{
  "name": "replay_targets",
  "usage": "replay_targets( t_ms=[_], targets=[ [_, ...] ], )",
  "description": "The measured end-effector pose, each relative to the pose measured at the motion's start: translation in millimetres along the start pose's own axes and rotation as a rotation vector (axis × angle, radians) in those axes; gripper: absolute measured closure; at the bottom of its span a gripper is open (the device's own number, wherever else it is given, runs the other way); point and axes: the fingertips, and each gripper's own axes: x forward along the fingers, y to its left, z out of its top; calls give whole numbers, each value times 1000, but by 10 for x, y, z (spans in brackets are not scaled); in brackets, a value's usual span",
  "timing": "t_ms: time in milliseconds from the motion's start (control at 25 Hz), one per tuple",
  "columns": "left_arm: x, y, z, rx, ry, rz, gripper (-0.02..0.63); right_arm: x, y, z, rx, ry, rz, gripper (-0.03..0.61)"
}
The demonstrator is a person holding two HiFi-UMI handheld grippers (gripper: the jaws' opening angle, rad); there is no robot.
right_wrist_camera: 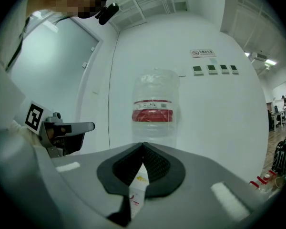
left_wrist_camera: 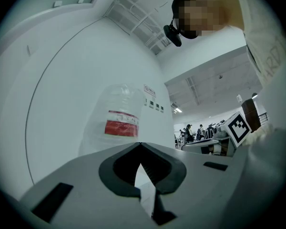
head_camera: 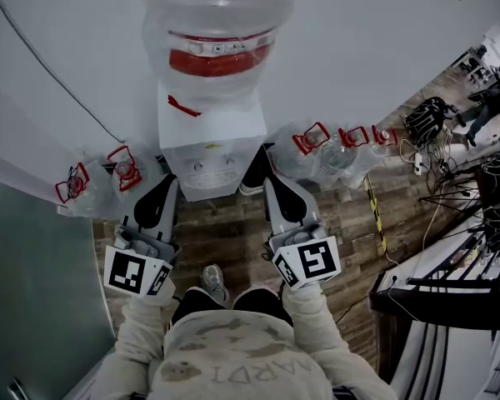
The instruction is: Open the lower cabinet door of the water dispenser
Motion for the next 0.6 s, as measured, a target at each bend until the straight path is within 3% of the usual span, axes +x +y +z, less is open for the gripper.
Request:
replay_targets(
  t_ms=[600],
  targets=[
    [147,39,-773,-27,88,6,611,218,-220,-898,50,127,19,569]
  ],
)
